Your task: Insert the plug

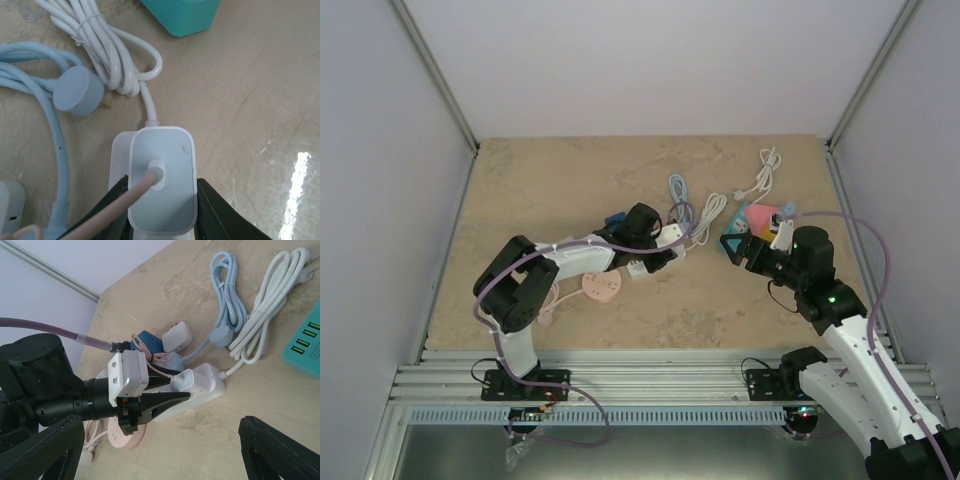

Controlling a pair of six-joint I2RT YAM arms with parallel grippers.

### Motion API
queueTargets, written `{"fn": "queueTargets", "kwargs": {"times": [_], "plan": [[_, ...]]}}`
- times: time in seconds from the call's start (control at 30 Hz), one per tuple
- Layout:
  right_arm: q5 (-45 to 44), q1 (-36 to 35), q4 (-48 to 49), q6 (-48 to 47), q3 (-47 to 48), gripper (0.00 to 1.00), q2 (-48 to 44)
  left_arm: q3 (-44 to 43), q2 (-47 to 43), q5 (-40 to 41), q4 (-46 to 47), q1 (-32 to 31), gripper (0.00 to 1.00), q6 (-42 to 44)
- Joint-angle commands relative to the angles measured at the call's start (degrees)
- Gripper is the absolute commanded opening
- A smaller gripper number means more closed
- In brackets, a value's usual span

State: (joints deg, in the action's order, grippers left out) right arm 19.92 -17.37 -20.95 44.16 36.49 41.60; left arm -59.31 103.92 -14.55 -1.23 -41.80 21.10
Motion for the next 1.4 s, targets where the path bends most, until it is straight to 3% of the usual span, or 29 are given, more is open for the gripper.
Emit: {"fn": "queueTargets", "kwargs": {"times": [0.0, 0.17, 0.33, 0.7, 1.13, 1.37], "plan": [[0.42, 0.34, -0.54, -0.27, -0.07, 0.85, -0.78, 0.48, 3.45, -0.22, -6.55, -3.3, 0.21, -4.36], [0.1, 0.4, -0.89, 0.03, -0.1, 0.85, -1.14, -0.99, 4.72, 2.14, -5.39, -7.72, 0.21, -13.86], [-1.47, 0.45, -2.25, 0.05, 0.39, 0.85, -2.66, -0.61, 4.28, 4.85, -4.75, -10.48, 0.26, -17.29], [-1.9, 0.67, -2.44, 1.01, 0.25, 0.86, -3.46, -1.23, -0.2, 8.86, -5.82, -10.58, 0.62, -20.21], [0.16, 0.67, -1.02, -2.16, -0.06, 0.84, -1.35, 3.93, -16.35, 0.11, -8.18, -10.58, 0.81, -24.43], [0.94, 0.46, -0.99, -6.4, 1.01, 0.78, 3.74, 4.64, -25.52, 10.63, -4.86, -10.36, 0.9, -30.67]]}}
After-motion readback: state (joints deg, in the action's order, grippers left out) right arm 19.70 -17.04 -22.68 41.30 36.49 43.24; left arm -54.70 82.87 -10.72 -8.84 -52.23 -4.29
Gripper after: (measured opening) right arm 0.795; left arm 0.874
